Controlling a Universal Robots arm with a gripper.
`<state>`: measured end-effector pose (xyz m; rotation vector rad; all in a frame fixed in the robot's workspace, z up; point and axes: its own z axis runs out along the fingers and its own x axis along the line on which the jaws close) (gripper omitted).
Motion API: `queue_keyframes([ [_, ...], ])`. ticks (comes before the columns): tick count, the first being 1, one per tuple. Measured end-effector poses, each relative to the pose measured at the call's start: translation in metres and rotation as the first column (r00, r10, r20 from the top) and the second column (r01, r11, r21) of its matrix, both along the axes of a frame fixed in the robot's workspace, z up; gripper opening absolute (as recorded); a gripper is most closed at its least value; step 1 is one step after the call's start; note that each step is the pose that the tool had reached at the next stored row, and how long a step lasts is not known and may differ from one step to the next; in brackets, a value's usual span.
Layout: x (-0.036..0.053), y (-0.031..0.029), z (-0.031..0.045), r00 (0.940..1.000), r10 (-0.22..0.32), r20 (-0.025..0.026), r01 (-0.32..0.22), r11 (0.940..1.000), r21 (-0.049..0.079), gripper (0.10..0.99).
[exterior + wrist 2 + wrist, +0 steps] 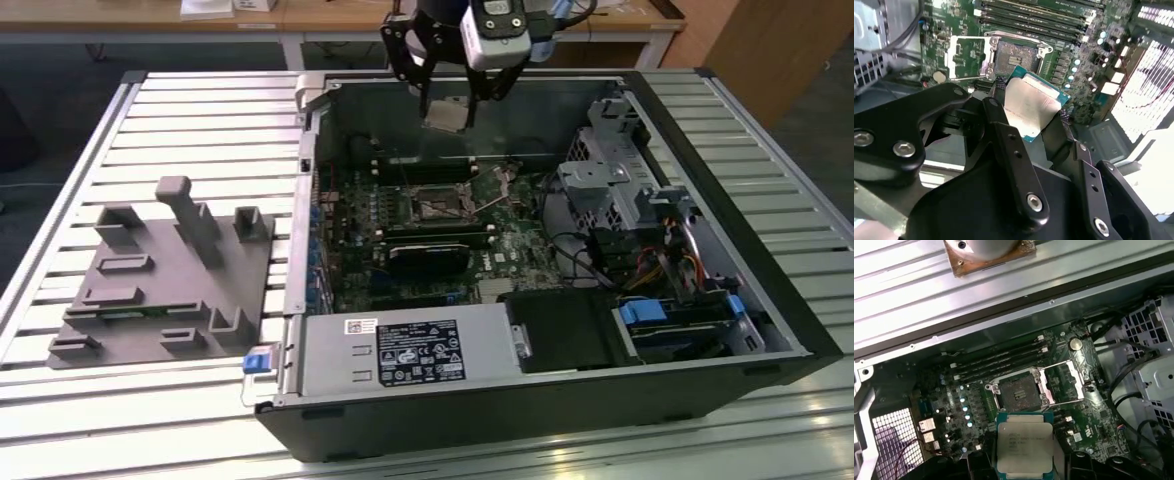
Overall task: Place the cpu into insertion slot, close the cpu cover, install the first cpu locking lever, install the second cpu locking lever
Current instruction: 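Place the cpu into insertion slot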
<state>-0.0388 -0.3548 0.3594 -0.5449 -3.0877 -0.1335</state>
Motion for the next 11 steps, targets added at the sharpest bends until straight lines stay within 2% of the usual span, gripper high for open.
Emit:
queue_keyframes([
  [5, 0.0000, 0.0000, -0.0013, 0.9962, -0.087, 0.0000, 0.087, 0.9962, 0.000, 0.541],
  [8, 0.0000, 0.0000, -0.0020, 0.9902, -0.140, 0.0000, 0.140, 0.9902, 0.000, 0.541],
  [11, 0.0000, 0.0000, -0.0027, 0.9815, -0.191, 0.0000, 0.191, 0.9815, 0.000, 0.541],
])
